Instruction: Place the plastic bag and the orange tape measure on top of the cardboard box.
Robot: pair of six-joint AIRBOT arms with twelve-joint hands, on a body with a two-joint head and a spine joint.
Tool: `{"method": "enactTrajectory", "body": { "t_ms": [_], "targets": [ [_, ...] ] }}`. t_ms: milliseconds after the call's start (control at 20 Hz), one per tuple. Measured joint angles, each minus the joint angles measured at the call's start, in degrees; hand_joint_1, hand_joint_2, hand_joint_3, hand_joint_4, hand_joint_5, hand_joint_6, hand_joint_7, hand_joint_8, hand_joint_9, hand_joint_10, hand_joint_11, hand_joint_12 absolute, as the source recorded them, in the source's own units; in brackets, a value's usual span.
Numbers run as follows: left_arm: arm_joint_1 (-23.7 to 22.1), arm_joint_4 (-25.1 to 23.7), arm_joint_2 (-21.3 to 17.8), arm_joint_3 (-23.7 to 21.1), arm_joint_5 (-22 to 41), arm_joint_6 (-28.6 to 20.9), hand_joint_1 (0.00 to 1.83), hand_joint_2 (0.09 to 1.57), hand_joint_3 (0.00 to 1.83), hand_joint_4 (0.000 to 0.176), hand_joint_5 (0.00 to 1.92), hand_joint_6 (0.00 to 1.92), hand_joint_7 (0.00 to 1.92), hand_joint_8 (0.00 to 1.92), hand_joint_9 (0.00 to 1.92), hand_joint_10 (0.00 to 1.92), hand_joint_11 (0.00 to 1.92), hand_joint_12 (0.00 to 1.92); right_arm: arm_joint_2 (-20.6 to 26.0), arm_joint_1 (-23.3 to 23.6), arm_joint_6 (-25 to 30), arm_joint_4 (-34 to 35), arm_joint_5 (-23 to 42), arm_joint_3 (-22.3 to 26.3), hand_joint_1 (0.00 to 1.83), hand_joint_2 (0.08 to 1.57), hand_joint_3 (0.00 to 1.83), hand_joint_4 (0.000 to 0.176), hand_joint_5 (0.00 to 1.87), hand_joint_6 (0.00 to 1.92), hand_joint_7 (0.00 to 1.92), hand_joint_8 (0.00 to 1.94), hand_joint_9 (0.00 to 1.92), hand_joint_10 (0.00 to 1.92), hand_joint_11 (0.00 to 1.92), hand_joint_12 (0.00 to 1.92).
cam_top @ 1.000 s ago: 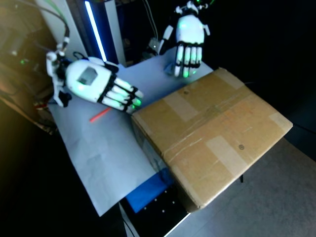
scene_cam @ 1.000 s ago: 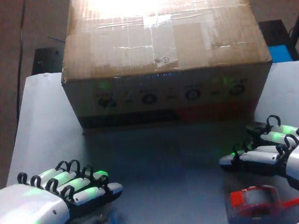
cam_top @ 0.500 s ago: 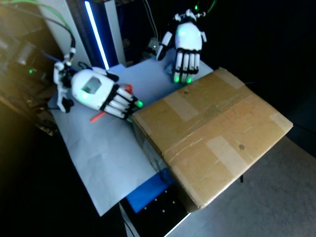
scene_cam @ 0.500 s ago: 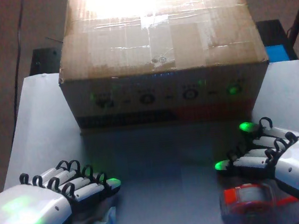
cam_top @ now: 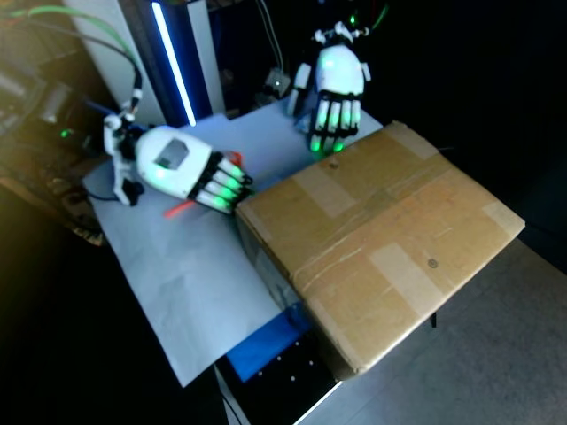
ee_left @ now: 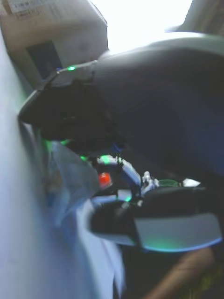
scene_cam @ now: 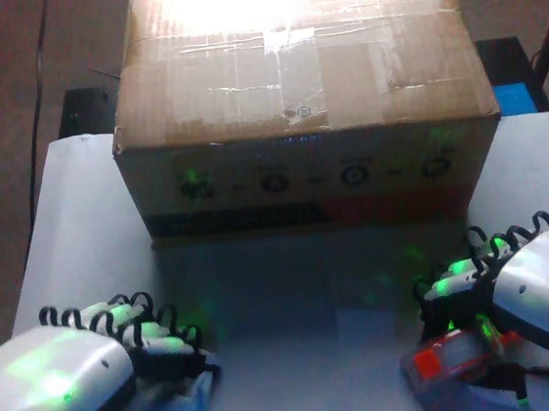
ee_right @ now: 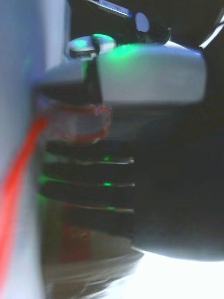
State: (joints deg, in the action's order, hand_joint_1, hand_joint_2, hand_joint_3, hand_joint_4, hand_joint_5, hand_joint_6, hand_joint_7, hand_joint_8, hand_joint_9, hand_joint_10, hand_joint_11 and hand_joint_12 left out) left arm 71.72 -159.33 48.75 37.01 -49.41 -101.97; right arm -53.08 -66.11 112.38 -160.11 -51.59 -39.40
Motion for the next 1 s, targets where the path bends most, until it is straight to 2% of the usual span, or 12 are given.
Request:
{"method": "enactTrajectory", "body": {
  "t_ms": [100,200,300,350,400,450,600,700,800,900,950,1000],
  "targets": [
    [0.0,0.7,1.1,0.7,-1.7,0.0,1.37,1.18,0.0,0.0,0.8,0.97,0.83,1.25,0.91,1.49,0.85,1.65,0.0,0.3,-0.2,0.0,0.3,0.0,1.26,1.15,0.0,0.0,0.94,0.81,0.93,1.38,1.06,1.39,0.98,1.62],
    [0.0,0.8,1.7,1.2,-2.3,0.0,1.37,1.18,0.0,0.0,0.85,0.83,0.8,1.33,0.91,1.53,0.94,1.7,0.0,0.3,-0.3,0.0,0.3,0.0,1.27,1.13,0.0,0.0,0.97,0.76,0.97,1.31,1.11,1.35,1.04,1.61],
    [0.0,1.4,2.3,1.6,-3.2,-0.3,1.36,1.21,0.0,0.0,0.79,0.92,0.72,1.45,0.87,1.57,0.88,1.7,0.0,0.3,-0.5,-0.2,0.0,0.0,1.26,1.14,0.0,0.0,0.96,0.74,0.93,1.4,1.1,1.43,1.05,1.66],
    [0.0,1.5,2.6,1.8,-3.6,-0.7,1.23,1.22,0.0,0.0,0.78,1.06,0.79,1.55,0.91,1.51,0.91,1.7,0.0,0.3,-0.6,-0.2,-0.2,0.0,1.26,1.14,0.0,0.0,0.97,0.74,0.93,1.38,1.1,1.4,1.05,1.63],
    [0.0,1.6,2.6,1.9,-3.8,-0.7,1.23,1.23,0.0,0.0,0.78,1.05,0.8,1.56,0.94,1.52,0.95,1.71,0.0,0.3,-0.6,-0.5,-0.4,0.0,1.26,1.14,0.0,0.0,0.98,0.72,0.93,1.39,1.1,1.44,1.05,1.67],
    [0.1,1.8,2.6,1.9,-4.3,-0.7,1.23,1.22,0.0,0.0,0.78,1.05,0.83,1.51,1.0,1.49,1.01,1.69,0.3,0.3,-0.6,-1.0,-0.5,0.1,1.25,1.18,0.0,0.0,0.93,0.79,0.83,1.55,1.1,1.69,1.11,1.85],
    [0.3,0.1,2.3,2.5,-4.2,-5.3,1.23,1.21,0.0,0.0,0.79,1.0,0.82,1.53,1.04,1.46,1.03,1.67,2.8,1.2,-0.6,-1.6,0.0,1.9,1.25,1.17,0.0,0.0,0.96,0.75,0.84,1.52,1.07,1.62,1.06,1.8],
    [-0.9,-0.7,1.5,2.6,-3.0,-5.8,1.24,1.2,0.0,0.0,0.8,1.0,0.86,1.46,1.03,1.33,1.02,1.57,4.2,1.7,-0.4,-1.9,0.7,2.9,1.25,1.18,0.0,0.0,0.94,0.78,0.83,1.53,1.05,1.66,1.03,1.81],
    [-2.0,-1.5,0.9,2.7,-1.4,-5.8,1.23,1.21,0.0,0.0,0.79,1.03,0.85,1.46,0.99,1.33,0.96,1.57,4.4,2.4,-0.4,-2.1,1.5,3.0,1.25,1.17,0.0,0.0,0.93,0.79,0.87,1.49,1.04,1.58,1.0,1.75],
    [-3.1,-2.1,0.4,2.7,-1.2,-5.8,1.36,1.18,0.0,0.0,0.79,0.93,0.79,1.35,0.94,1.42,0.89,1.51,4.4,2.8,-0.3,-2.7,1.5,3.0,1.26,1.15,0.0,0.0,0.96,0.78,0.92,1.41,1.05,1.5,0.99,1.71],
    [-4.0,-2.8,0.1,2.8,-1.3,-5.8,1.35,1.22,0.0,0.0,0.68,1.11,0.71,1.43,0.83,1.48,0.87,1.47,4.7,3.1,-0.3,-2.8,1.4,3.0,1.26,1.15,0.0,0.0,0.96,0.75,0.91,1.41,1.11,1.57,1.07,1.75],
    [-4.7,-3.2,-0.1,2.8,-1.6,-5.8,1.36,1.19,0.0,0.0,0.74,1.0,0.77,1.37,0.91,1.44,0.91,1.49,4.9,3.1,-0.3,-2.9,1.2,3.0,1.25,1.16,0.0,0.0,0.96,0.76,0.89,1.45,1.11,1.62,1.09,1.78]
  ]
}}
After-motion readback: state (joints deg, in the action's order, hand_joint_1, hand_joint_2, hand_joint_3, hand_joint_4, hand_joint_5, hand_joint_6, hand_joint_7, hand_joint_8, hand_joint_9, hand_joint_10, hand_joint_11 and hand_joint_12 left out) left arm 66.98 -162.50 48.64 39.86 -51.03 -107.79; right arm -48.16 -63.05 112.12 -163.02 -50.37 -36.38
